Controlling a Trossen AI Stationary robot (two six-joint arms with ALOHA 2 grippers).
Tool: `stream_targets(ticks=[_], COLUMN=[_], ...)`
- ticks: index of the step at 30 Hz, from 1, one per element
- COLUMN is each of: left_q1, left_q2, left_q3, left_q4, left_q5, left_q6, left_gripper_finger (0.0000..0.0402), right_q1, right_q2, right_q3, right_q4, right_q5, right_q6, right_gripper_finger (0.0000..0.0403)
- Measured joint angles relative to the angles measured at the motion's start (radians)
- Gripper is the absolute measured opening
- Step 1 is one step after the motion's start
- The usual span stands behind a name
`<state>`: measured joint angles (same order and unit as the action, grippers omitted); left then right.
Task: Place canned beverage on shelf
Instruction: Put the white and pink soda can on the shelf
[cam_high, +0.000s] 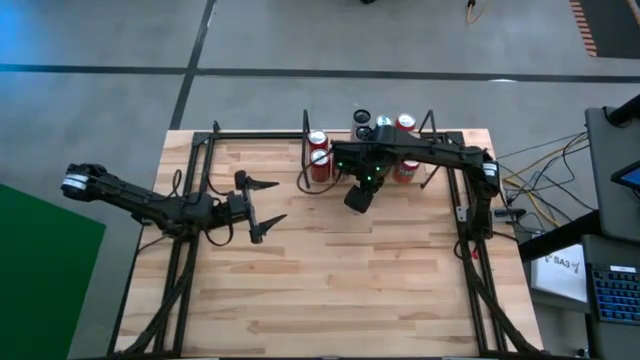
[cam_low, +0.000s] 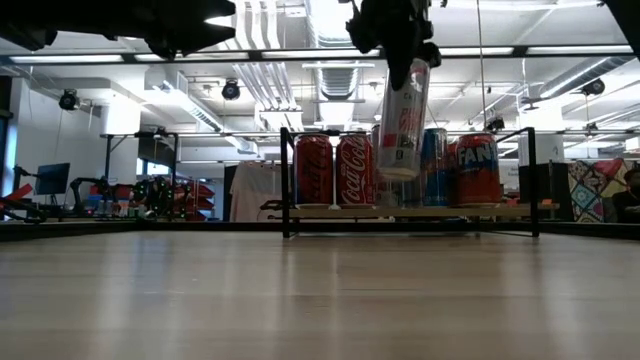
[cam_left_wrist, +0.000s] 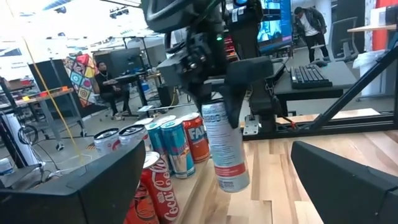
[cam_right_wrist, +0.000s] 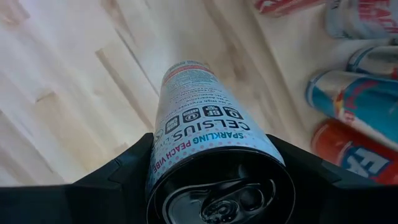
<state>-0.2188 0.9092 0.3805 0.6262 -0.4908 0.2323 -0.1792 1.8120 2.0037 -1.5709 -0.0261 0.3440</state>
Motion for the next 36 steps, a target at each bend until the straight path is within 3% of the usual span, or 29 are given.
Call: stream_targets(ticks=[11, 19, 36], left_q1=[0.006, 0.014, 0.020], left_q2=[-0.001, -0.001, -0.001], left_q3=[0.000, 0.000, 0.000], left_q4=[0.000, 0.001, 0.013], left_q5=[-0.123, -0.237, -0.278], left_q6=[0.056, 0.090, 0.126], left_gripper_finger=[0.0389, 0.0389, 0.0389], right_q1=[-0.108, -0.156, -0.162], right_q2=[0.012, 0.012, 0.012], right_q3=[0.002, 0.002, 0.001], right_q4=[-0.001, 0.000, 0.003], right_q5=[0.042, 0.076, 0.080], right_q6=[-0.082, -0.056, 0.061], right_gripper_finger=[0.0245, 0.0245, 0.0248])
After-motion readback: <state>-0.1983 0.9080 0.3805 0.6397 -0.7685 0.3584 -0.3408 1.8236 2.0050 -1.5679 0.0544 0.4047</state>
